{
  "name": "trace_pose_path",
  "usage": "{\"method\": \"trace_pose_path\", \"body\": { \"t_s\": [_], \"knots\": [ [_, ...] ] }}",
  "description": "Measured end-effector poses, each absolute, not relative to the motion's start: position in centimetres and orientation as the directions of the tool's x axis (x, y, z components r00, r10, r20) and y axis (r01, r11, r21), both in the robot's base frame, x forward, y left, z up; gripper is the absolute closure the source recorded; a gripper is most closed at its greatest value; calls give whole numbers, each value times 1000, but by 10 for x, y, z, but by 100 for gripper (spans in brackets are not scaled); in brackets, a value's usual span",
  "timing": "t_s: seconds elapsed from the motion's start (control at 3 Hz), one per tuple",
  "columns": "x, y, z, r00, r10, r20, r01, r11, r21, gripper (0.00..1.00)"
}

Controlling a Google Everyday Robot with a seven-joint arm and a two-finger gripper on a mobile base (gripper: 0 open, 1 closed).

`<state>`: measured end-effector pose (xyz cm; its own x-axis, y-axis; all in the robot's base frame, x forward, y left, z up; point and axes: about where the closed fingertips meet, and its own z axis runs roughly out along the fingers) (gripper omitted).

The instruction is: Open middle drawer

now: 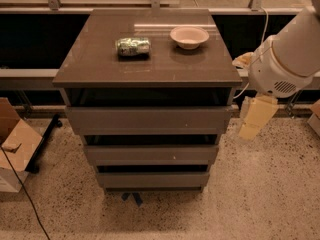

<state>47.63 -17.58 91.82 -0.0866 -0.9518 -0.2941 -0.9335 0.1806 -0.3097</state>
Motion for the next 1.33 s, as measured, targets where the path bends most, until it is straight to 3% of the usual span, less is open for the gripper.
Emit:
{"method": "trace_pose_path", "body": {
  "t_s": [1.33],
  "knots": [
    [464, -172, 821, -162, -898, -410, -943, 264, -205, 0]
  ]
}}
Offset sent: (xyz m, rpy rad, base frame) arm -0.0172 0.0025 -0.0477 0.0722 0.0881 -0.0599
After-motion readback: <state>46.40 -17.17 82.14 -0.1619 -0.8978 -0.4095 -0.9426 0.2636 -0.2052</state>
